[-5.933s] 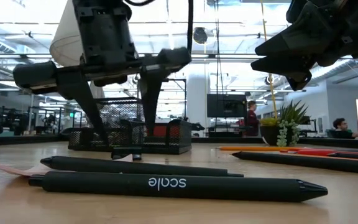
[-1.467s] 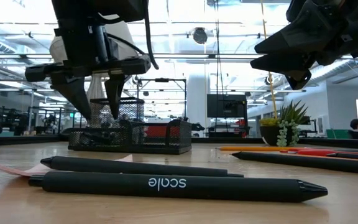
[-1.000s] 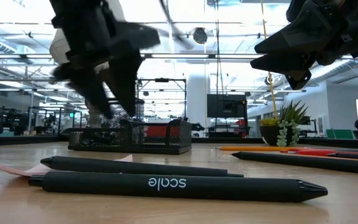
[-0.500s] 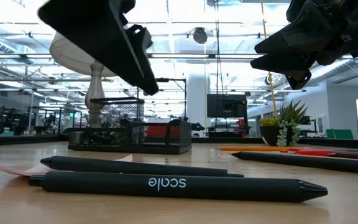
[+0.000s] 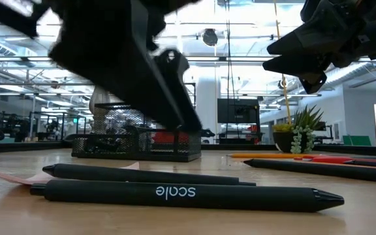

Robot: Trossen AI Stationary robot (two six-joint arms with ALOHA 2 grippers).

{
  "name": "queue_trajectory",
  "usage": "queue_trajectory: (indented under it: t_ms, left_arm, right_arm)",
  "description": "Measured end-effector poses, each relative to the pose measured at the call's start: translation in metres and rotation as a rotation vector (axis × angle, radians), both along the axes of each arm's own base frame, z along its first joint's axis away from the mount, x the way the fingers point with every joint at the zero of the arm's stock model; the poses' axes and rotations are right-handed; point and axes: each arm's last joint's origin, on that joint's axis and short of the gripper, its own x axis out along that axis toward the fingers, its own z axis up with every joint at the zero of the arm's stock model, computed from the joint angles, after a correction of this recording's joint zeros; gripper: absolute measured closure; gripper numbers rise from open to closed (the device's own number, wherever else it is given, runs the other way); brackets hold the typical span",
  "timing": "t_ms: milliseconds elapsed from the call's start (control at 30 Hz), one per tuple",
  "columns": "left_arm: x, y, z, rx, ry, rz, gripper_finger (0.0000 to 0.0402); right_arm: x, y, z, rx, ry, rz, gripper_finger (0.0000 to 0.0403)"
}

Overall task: Pick and place office supplies into organizer
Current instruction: Put the black pen into the black desk organizer

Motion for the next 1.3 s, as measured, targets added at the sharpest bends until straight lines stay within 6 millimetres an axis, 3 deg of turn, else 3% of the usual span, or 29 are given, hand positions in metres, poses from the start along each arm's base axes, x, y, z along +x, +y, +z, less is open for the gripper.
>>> queue_trajectory:
  t_ms: [333, 867, 1300]
  left_arm:
    - [0.012, -0.015, -0.013, 0.049, 0.031, -0.052, 0.0158]
    - [0.020, -0.012, -0.022, 0.095, 0.062, -0.038, 0.0159]
    - [0.018, -0.008, -0.029, 0.075, 0.069, 0.010, 0.0279]
  right_arm:
    - [0.000, 0.000, 0.000, -0.001, 0.002, 0.000, 0.0264]
    - [0.000, 0.000, 0.000, -0.001, 0.003, 0.000, 0.0264]
    - [0.000, 0.000, 0.000, 0.000, 0.000, 0.000, 0.0264]
